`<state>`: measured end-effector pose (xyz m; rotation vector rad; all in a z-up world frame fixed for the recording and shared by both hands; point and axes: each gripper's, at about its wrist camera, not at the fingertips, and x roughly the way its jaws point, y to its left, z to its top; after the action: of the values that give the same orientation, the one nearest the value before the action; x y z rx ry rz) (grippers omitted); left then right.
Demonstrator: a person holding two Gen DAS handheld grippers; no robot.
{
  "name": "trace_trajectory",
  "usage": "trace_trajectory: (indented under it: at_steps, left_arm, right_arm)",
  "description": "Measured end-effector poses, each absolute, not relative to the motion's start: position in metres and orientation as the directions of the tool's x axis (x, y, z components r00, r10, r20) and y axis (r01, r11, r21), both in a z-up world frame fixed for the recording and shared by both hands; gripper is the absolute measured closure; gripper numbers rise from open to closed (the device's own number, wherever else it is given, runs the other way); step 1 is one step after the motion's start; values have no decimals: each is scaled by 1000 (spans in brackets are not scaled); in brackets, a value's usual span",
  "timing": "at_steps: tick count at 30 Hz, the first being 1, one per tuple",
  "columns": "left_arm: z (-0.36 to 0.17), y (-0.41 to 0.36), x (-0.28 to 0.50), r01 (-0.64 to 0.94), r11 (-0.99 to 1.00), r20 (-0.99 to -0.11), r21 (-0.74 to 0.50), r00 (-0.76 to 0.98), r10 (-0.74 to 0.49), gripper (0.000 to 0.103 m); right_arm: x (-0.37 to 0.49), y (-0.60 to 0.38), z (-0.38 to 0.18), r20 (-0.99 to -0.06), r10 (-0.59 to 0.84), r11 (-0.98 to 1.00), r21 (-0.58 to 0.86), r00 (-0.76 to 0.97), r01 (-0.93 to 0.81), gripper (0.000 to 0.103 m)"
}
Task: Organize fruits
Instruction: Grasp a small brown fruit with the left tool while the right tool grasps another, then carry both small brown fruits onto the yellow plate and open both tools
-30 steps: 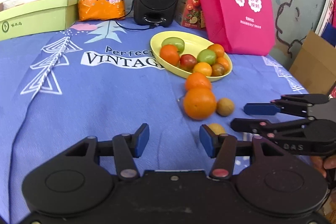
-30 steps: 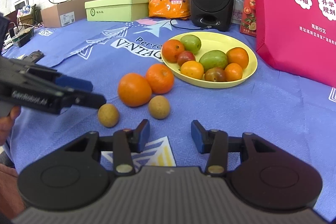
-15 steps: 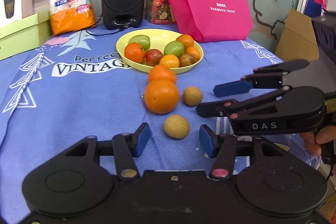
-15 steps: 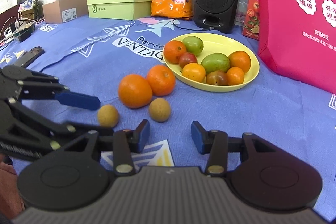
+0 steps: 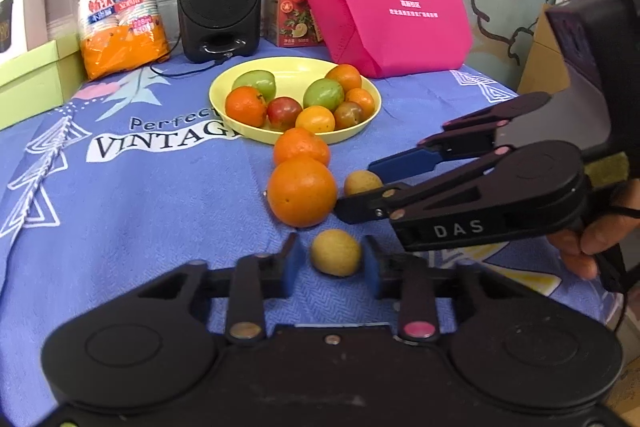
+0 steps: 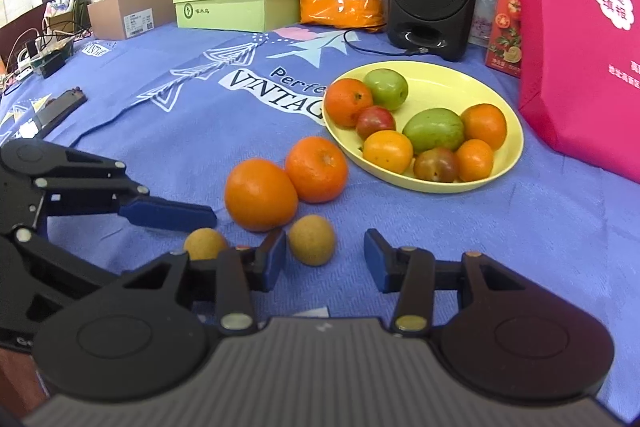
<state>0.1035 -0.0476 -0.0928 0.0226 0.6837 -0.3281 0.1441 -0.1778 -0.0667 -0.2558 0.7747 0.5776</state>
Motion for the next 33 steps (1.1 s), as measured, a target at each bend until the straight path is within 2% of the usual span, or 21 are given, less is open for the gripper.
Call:
trace_trajectory:
  at_steps: [1,3,5,33]
  left_arm:
    - [-93,-45,104,310,946,-619,-96,725,-301,77]
    - [-94,-40,105,306,943,-615,-132,721,-320,77]
    - [-94,-37,106,297,942,-613,-155,719,-327,77]
    - [-84,-21,104,149,986,-664,-76,730,-162,77]
  right_arm:
    - [144,-178,-66,-721,402,811,-7,565,-585,73]
    - [145,-177,-66,-724,410,802,-3,555,-597,79]
    - [144,-177,-65,-724,408,801,-7,556,-598,79]
    - [112,-195,-60,-716,379,835,-9,587,-550,79]
